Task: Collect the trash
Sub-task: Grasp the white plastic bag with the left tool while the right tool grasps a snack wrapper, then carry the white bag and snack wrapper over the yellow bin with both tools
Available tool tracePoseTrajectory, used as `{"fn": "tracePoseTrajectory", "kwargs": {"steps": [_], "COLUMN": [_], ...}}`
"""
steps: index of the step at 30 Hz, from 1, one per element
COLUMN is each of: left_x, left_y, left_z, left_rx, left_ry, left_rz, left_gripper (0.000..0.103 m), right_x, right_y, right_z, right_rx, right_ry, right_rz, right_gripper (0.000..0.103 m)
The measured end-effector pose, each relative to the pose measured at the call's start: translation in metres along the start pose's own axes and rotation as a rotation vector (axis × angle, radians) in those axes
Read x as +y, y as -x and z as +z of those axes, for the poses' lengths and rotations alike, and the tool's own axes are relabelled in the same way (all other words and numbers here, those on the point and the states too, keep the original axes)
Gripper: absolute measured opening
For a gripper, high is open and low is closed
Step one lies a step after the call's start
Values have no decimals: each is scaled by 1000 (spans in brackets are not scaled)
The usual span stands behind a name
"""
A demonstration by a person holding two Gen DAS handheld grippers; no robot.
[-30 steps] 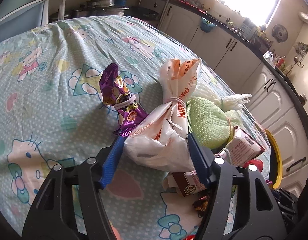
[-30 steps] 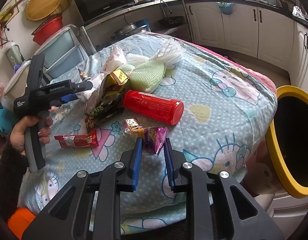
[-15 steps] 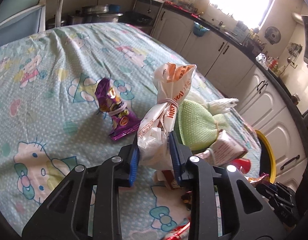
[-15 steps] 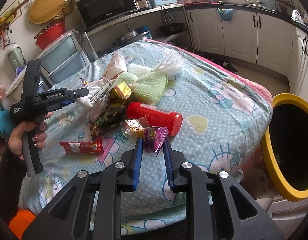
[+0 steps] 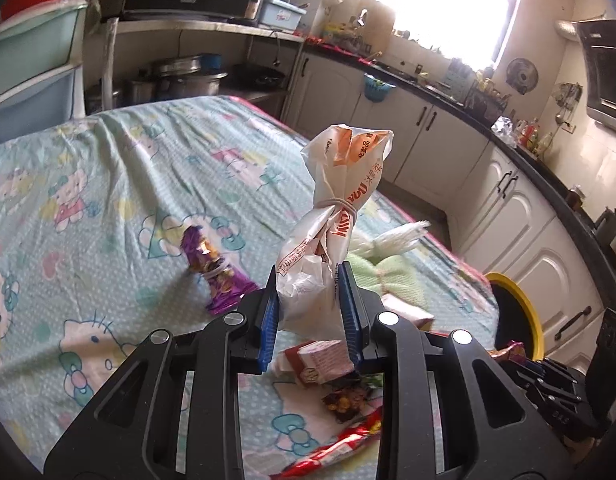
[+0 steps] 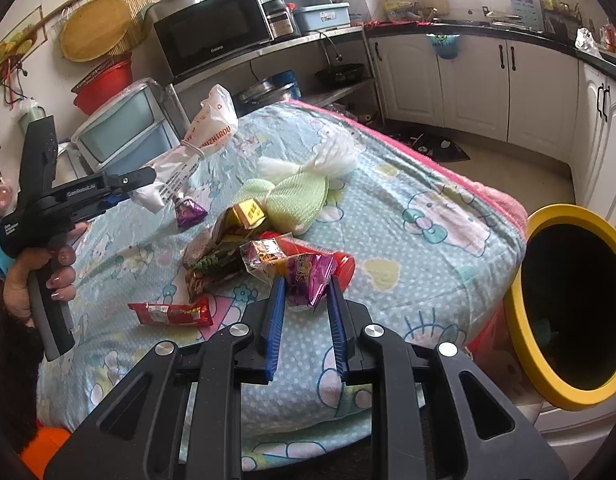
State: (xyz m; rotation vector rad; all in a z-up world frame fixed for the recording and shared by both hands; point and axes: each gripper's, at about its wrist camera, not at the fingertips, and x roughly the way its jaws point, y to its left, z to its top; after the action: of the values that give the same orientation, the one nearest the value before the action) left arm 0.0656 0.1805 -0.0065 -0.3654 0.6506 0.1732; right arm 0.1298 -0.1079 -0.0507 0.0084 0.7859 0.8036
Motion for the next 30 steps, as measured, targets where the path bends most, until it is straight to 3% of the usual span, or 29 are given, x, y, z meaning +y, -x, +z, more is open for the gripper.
{"fn": "tracePoseTrajectory", "kwargs": {"steps": [14,30], "left_x": [-55,-126], "left_y": [10,-6], "left_z": [12,6], "left_rx": [-45,-22], "left_ry": [-87,-186], "left_rz": [-106,-230], "left_gripper": [21,21], "right_x": [-13,-67], "right_y": [39,93], "right_z": [20,30], "right_rx": [-111,-241], "right_ry": [-17,-129], "right_rz": [-43,-160], "right_gripper": [21,21]}}
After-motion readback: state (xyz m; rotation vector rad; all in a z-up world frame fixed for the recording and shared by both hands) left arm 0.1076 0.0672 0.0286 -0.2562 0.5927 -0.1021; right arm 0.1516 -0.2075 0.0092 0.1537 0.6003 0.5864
